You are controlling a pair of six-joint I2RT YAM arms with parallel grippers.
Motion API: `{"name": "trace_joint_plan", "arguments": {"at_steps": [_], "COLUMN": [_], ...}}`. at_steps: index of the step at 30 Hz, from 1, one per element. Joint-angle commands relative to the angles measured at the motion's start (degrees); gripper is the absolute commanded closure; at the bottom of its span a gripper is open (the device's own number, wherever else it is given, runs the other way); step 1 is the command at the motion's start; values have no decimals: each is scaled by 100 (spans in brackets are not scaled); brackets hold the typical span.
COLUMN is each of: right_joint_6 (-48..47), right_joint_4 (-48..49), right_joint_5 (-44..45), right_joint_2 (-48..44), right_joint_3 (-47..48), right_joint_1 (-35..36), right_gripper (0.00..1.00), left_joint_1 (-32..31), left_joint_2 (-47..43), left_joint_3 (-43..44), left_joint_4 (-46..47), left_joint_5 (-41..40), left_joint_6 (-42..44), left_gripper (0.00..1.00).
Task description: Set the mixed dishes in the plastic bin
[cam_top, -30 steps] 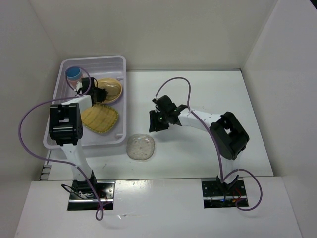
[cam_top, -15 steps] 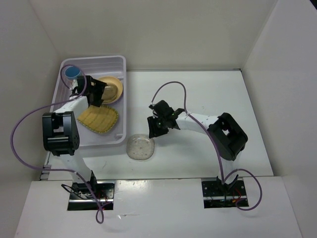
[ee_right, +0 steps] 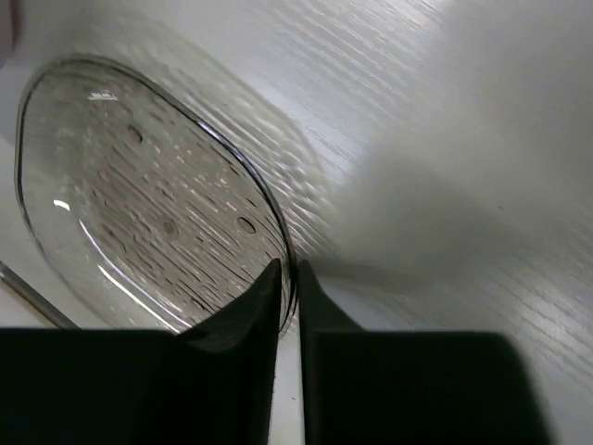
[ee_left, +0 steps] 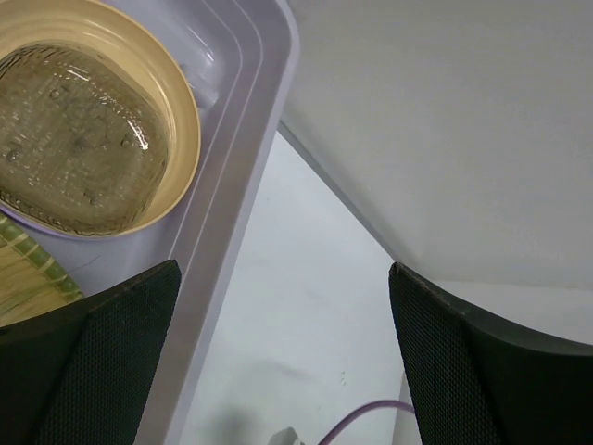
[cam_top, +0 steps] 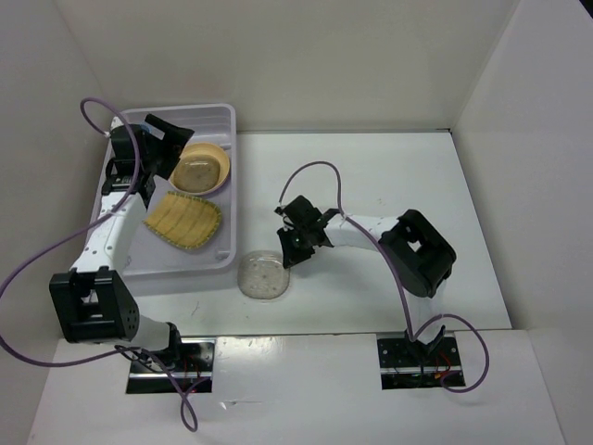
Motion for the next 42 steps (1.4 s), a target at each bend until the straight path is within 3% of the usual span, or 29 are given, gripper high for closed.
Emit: {"name": "trace_joint_plan", "arguments": {"at_steps": [1, 2, 3, 9, 12, 18, 22, 30, 37, 42], "right_joint_6": [-122, -122, -122, -315, -376, -430, -430, -263, -210, -96], "right_joint_4": [108, 108, 108, -340, -393, -446, -551, -560, -446, -315], "right_joint_5": [-2, -2, -2, 533, 665, 429, 481, 270, 270, 270], "right_joint_2": [239, 308, 309, 257, -156, -1105, -1606, -1985, -1985, -1985], "right_joint_3": [128, 128, 128, 348, 94, -30, 548, 1375, 1605, 1666], "right_joint_1": [110, 110, 110, 49, -284, -1462, -1691, -1691, -1516, -1393], "right_gripper": [86, 99, 100, 100, 100, 100, 100, 100, 100, 100], "left_joint_1": [4, 4, 4, 66, 66, -48, -180, -865, -1059, -1121], "left_joint_2": [-435, -532, -629, -1025, -1078, -527, -7, 635, 996, 1180], "left_joint_3": [122, 61, -96, -283, -353, 93, 306, 446, 675, 614], "left_joint_4": [-236, -236, -236, -183, -70, -489, -623, -377, -711, -895], "left_joint_5": [309, 379, 458, 643, 1274, 3383, 4911, 5441, 5687, 6418], "left_joint_6": [722, 775, 845, 1407, 1924, 3602, 3895, 4343, 4844, 5160], "left_gripper": [1, 1, 1, 1, 1, 1, 1, 1, 1, 2]}}
